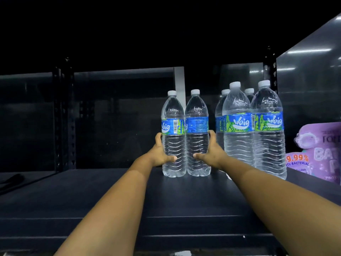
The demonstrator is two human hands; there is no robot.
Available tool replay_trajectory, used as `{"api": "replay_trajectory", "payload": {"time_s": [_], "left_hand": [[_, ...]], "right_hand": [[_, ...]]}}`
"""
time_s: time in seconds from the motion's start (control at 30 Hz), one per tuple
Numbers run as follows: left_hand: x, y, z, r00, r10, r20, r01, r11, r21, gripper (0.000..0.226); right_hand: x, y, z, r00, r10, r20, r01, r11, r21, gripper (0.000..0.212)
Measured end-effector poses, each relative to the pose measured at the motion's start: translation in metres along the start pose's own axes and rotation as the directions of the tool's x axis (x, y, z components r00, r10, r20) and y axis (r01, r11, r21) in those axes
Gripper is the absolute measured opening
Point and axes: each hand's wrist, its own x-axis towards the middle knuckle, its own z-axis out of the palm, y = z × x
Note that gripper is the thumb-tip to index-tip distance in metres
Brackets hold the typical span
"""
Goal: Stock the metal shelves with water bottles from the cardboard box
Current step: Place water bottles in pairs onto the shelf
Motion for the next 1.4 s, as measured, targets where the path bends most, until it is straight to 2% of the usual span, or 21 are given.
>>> {"api": "replay_trajectory", "payload": {"time_s": [0.07,0.13,0.23,0.3,0.5,0.7,0.87,1.0,1.13,1.23,1.4], "left_hand": [[0.0,0.003,-0.002,0.998,-0.039,-0.042,0.039,0.999,0.016,0.121],[-0.001,0.007,-0.003,0.992,-0.065,-0.103,0.066,0.998,0.006,0.113],[0.001,0.01,0.0,0.981,-0.06,-0.185,0.045,0.995,-0.087,0.101],[0.0,0.011,0.005,0.977,-0.047,-0.206,0.011,0.985,-0.17,0.097],[-0.003,0.007,0.01,0.988,0.016,-0.155,-0.05,0.975,-0.216,0.092],[-0.006,0.005,0.011,0.976,0.028,-0.217,-0.058,0.989,-0.133,0.092],[-0.01,0.01,0.015,0.955,0.051,-0.292,-0.06,0.998,-0.022,0.092],[-0.009,0.011,0.016,0.96,0.017,-0.278,-0.026,0.999,-0.029,0.104],[-0.006,0.009,0.019,0.985,-0.006,-0.173,-0.017,0.992,-0.127,0.105],[-0.004,0.007,0.019,0.988,0.01,-0.156,-0.03,0.991,-0.132,0.104],[-0.011,0.013,0.019,0.967,0.045,-0.251,-0.063,0.996,-0.066,0.101]], "right_hand": [[0.0,-0.005,0.0,0.995,-0.025,-0.099,0.026,1.0,0.007,0.1],[-0.001,-0.013,0.001,0.981,-0.058,-0.183,0.057,0.998,-0.011,0.093],[0.003,-0.02,0.008,0.942,-0.118,-0.316,0.082,0.989,-0.125,0.095],[0.003,-0.021,0.013,0.929,-0.116,-0.351,0.066,0.986,-0.151,0.099],[0.006,-0.02,0.016,0.935,-0.093,-0.342,0.024,0.979,-0.2,0.109],[0.006,-0.017,0.013,0.938,-0.091,-0.335,0.036,0.986,-0.165,0.093],[0.002,-0.009,0.009,0.956,-0.095,-0.277,0.082,0.995,-0.06,0.086],[0.002,-0.011,0.012,0.959,-0.07,-0.276,0.053,0.996,-0.07,0.103],[0.004,-0.016,0.015,0.942,-0.054,-0.33,-0.005,0.984,-0.178,0.115],[0.003,-0.014,0.014,0.94,-0.075,-0.333,0.015,0.984,-0.179,0.108],[0.0,-0.009,0.011,0.963,-0.108,-0.248,0.094,0.993,-0.068,0.093]]}}
